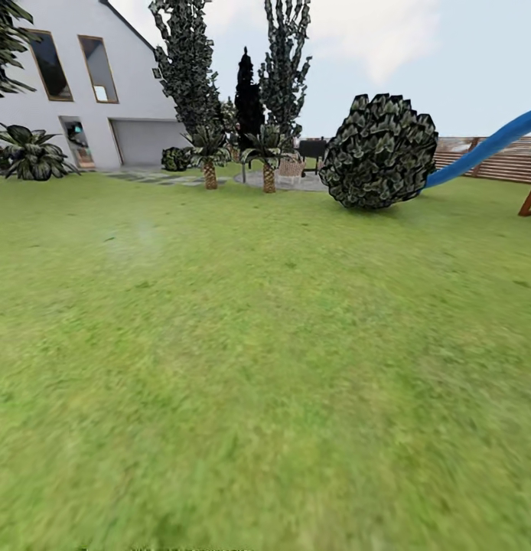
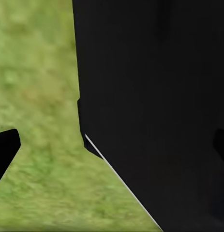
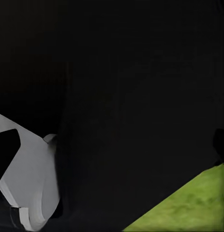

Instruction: Take the three Easter eggs out of the wicker basket on the lawn in the garden, then place them on the lawn next to a single tree (choose any tree) so that all three eggs are next to the same tree and none are left in the basket.

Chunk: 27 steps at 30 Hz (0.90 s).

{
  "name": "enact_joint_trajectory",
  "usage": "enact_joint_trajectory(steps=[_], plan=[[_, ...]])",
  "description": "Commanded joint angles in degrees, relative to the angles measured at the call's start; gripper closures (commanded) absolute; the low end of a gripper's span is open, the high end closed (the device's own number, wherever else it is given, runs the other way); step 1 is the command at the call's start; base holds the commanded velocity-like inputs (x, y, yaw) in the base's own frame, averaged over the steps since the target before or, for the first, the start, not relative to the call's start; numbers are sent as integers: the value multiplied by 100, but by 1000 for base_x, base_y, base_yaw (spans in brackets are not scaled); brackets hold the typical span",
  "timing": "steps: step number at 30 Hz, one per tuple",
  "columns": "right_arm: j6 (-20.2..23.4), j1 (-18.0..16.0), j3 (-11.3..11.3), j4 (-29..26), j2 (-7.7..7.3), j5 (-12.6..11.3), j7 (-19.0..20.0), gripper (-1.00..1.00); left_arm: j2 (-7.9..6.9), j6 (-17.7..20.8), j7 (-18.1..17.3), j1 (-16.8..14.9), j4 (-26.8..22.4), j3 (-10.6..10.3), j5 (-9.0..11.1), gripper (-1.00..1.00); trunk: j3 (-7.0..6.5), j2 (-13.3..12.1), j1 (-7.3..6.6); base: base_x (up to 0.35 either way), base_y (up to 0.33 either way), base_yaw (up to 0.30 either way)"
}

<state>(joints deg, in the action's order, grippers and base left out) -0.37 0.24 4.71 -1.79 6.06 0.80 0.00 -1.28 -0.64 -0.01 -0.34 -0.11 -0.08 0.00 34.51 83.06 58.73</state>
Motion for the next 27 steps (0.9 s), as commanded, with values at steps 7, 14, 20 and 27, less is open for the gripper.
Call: enact_joint_trajectory(steps=[7, 14, 20, 27], plan=[[-31, 2, 29, 5, -9, 8, -8, -100, 3, -7, -2, -5, 3, -1, 0, -100, 19, 2, 0, 0, 0, 280], [-40, 2, 35, -28, -5, 2, -9, -100, 3, -7, -2, -2, 3, -1, 0, -100, 33, 2, 0, 0, 0, 280], [-42, 2, 33, -38, -3, 0, -9, -100, -1, -7, 1, -4, 3, -1, 0, -100, 46, 2, 0, 0, 0, 280], [-42, 2, 30, -43, -14, 4, -9, -100, -3, -7, -1, -3, 3, -1, 0, -100, 60, 2, 0, 0, 0, 280]])
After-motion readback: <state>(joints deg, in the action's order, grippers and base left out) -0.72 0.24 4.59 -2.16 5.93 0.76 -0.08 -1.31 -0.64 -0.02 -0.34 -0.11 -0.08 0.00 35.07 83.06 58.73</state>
